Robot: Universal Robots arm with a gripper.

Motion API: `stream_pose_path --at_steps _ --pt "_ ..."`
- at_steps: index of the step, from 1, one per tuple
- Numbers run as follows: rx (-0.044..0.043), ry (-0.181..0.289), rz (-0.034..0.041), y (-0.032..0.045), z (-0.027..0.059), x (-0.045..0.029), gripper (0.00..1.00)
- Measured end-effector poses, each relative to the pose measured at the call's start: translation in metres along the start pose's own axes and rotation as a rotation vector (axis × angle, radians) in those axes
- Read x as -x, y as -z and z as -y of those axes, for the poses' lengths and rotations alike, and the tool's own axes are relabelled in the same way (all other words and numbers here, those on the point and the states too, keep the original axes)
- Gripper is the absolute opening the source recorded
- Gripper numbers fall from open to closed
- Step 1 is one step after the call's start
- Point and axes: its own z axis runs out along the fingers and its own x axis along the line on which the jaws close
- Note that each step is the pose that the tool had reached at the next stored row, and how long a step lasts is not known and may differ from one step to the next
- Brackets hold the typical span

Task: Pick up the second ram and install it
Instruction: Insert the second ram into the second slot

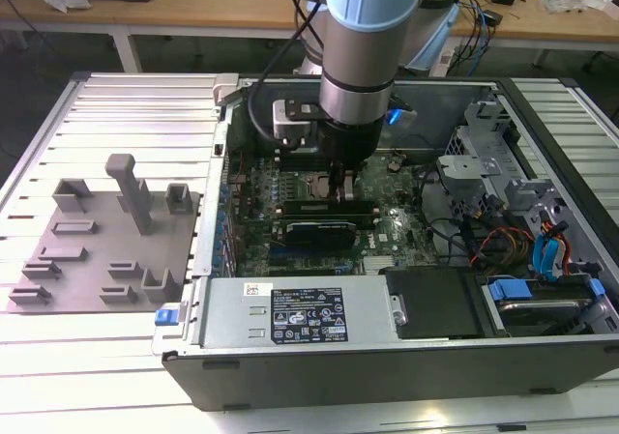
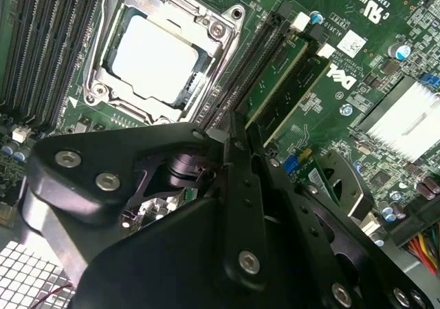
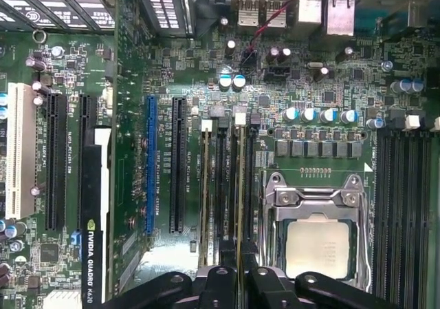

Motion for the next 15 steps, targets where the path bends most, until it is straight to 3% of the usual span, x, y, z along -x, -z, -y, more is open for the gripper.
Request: stream_pose_path --at_steps 15 --pt "0.0000 0.000 0.0004 -0.0068 0.0000 0.0002 0.11"
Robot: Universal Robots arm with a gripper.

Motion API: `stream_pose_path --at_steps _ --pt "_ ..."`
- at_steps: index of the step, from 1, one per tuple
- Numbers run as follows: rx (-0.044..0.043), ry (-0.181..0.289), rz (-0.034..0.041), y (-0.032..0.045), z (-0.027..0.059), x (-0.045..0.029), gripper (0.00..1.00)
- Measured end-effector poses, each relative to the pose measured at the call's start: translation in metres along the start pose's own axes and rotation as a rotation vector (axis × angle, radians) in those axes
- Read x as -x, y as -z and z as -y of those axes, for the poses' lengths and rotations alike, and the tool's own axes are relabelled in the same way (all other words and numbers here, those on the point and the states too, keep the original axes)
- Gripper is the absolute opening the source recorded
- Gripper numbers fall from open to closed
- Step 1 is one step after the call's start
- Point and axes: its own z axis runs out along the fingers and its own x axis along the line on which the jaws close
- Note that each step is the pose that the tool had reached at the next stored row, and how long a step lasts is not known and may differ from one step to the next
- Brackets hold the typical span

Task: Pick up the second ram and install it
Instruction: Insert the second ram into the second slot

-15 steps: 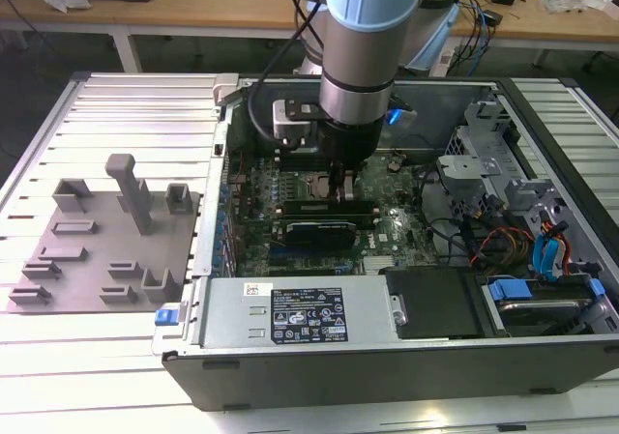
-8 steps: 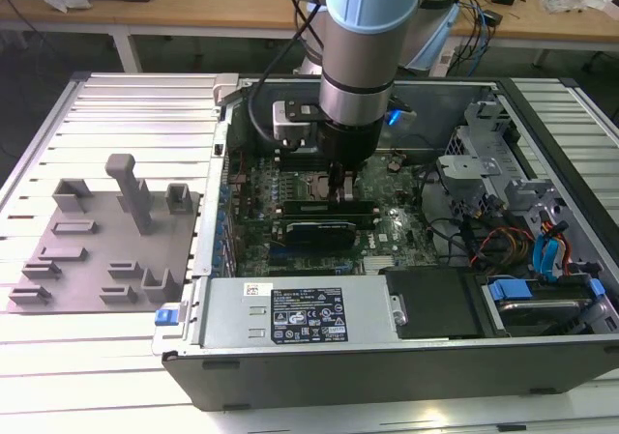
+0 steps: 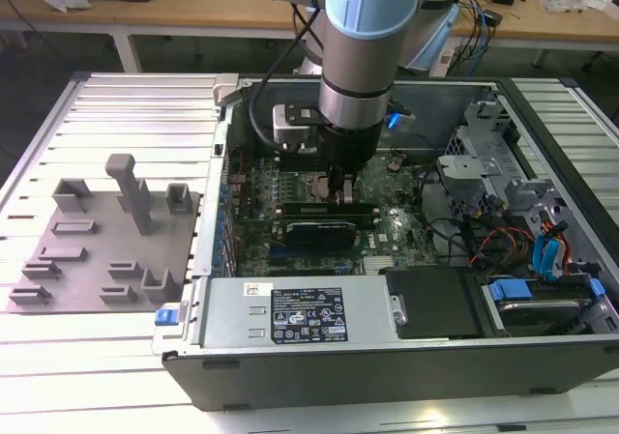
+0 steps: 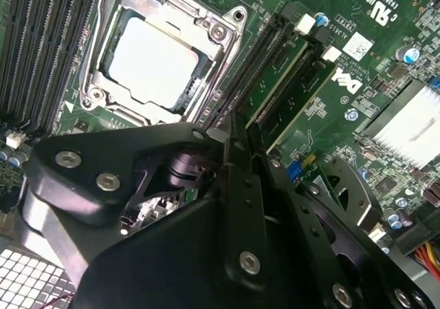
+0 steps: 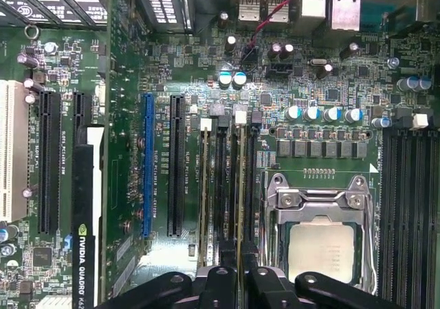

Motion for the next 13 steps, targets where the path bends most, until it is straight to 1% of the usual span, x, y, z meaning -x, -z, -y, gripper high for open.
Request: stream_pose_path --at_steps 1,2,6,7,8,9,10,11,13 --pt "-0.0001 0.000 -0.0003 0.0000 0.0000 0.0000 0.19" --pt "0.0000 0.000 -0.0004 0.0006 0.0000 0.0000 0.19" --pt "-0.0020 0.000 -0.0004 0.0186 -0.0004 0.0013 0.19" --pt "-0.0027 0.000 -0.0018 0.0265 -0.0004 0.0039 0.19" --pt "-0.0029 0.000 -0.0052 0.0330 -0.0004 0.0062 0.19" --pt "-0.0028 0.000 -0.0080 0.0362 -0.0004 0.0077 0.18" --pt "-0.0027 0.000 -0.0102 0.0386 -0.0004 0.0086 0.11" --pt "-0.0027 0.000 -0.0104 0.0404 -0.0003 0.0088 0.08" --pt "-0.0029 0.000 -0.0103 0.0414 -0.0003 0.0089 0.08"
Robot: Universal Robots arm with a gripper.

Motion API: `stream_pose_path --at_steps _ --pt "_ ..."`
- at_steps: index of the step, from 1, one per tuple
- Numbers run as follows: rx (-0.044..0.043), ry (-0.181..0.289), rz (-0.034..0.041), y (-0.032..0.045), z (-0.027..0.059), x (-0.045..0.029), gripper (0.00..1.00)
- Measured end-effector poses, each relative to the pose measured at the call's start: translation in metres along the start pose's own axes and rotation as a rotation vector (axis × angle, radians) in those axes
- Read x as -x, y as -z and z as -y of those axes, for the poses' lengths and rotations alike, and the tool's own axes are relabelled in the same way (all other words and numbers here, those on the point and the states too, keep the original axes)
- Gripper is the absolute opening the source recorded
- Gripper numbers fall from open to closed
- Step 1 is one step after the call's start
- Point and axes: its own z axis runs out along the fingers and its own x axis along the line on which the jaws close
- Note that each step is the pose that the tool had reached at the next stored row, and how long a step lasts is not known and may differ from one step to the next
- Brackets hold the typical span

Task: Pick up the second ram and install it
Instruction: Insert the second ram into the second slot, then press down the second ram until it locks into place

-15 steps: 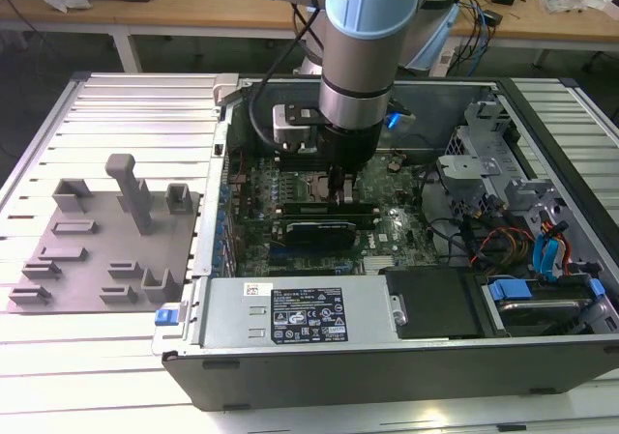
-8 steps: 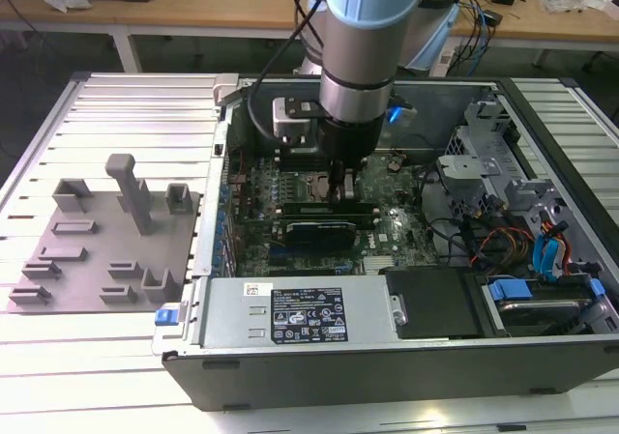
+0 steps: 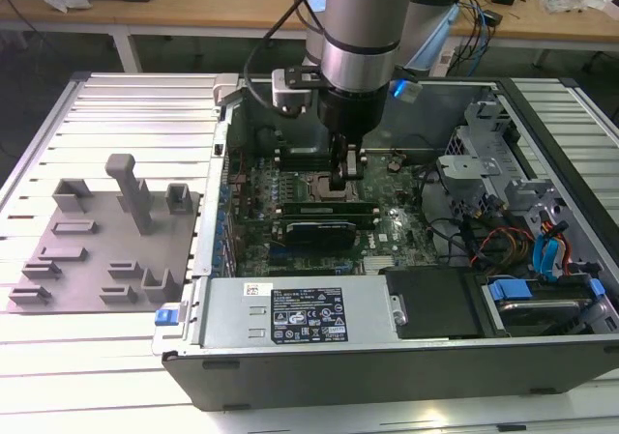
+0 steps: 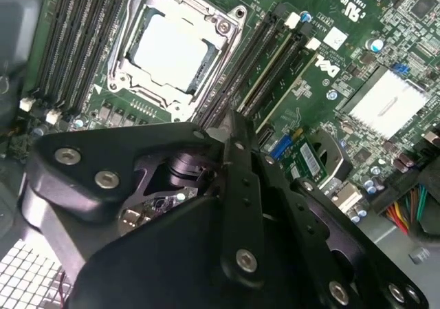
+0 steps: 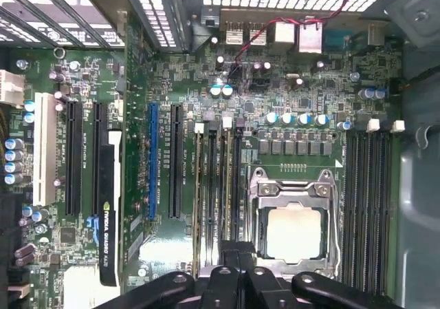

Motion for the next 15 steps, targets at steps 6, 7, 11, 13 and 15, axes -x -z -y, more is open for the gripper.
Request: stream_pose_path --at_steps 6,7,11,13,15 --pt "0.0001 0.000 -0.0002 0.0002 0.0000 0.0000 0.08" --pt "0.0003 0.000 -0.0007 -0.0008 0.0013 -0.0001 0.08" --pt "0.0012 0.000 -0.0005 -0.0128 0.0166 -0.0007 0.08" --pt "0.0014 0.000 -0.0005 -0.0189 0.0254 -0.0010 0.08" --pt "0.0023 0.000 -0.0006 -0.0292 0.0345 -0.0015 0.08"
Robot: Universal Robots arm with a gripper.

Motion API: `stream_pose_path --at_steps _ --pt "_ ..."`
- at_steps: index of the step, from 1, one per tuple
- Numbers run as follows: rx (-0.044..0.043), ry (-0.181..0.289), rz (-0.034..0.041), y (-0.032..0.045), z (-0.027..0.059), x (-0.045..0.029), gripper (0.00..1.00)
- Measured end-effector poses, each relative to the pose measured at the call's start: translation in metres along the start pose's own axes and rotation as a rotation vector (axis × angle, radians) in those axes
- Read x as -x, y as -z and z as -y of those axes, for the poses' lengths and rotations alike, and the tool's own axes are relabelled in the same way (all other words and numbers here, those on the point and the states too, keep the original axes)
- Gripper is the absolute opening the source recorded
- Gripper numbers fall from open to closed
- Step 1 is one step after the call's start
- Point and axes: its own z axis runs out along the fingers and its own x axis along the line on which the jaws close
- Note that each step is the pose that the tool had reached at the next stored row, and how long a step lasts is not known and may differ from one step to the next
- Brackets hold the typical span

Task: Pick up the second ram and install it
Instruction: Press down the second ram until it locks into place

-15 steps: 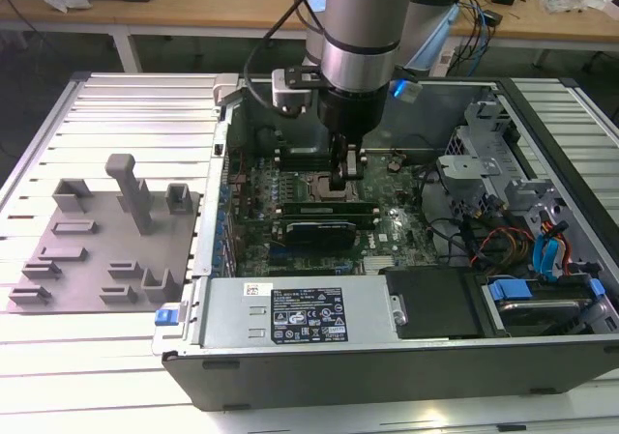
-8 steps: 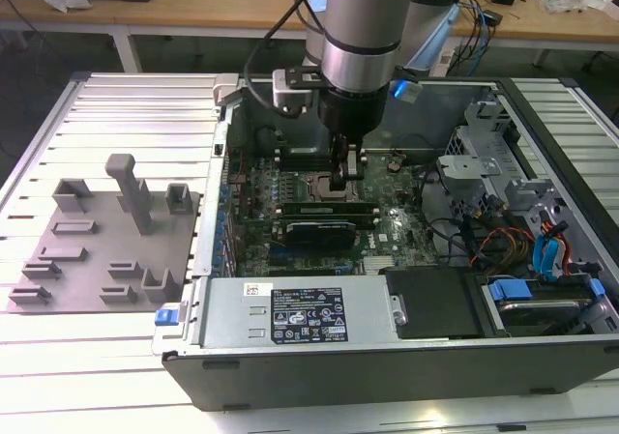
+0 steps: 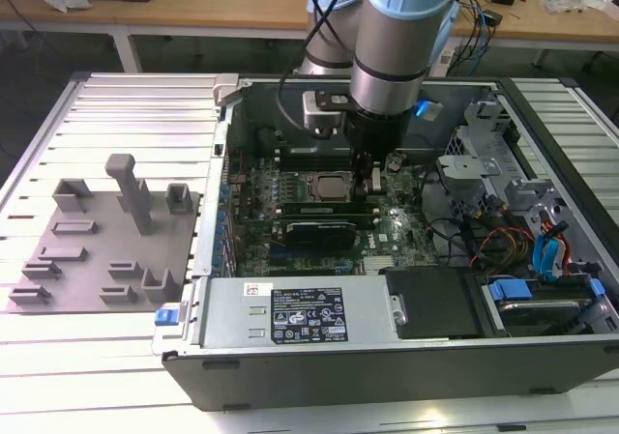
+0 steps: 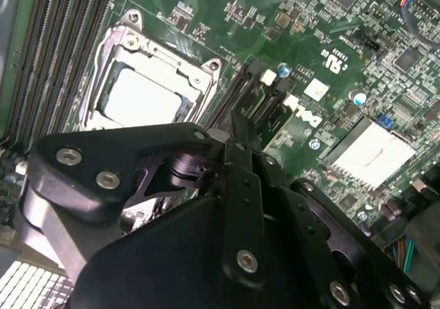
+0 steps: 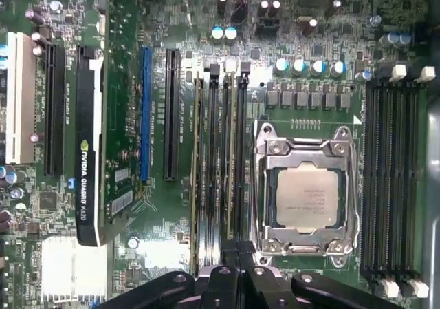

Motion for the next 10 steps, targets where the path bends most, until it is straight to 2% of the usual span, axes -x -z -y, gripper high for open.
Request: stream_pose_path --at_steps 3,5,7,8,9,10 --pt "-0.0002 0.000 0.0000 -0.0054 0.0000 -0.0001 0.08" --pt "-0.0045 0.000 0.0009 0.0007 -0.0008 0.0002 0.08" --pt "-0.0108 0.000 -0.0001 0.0019 -0.0143 0.0004 0.08" --pt "-0.0126 0.000 -0.0002 0.0020 -0.0240 0.0006 0.08" --pt "-0.0140 0.000 -0.0001 0.0017 -0.0364 0.0009 0.08" --pt "-0.0149 0.000 -0.0003 0.0013 -0.0523 0.0010 0.08"
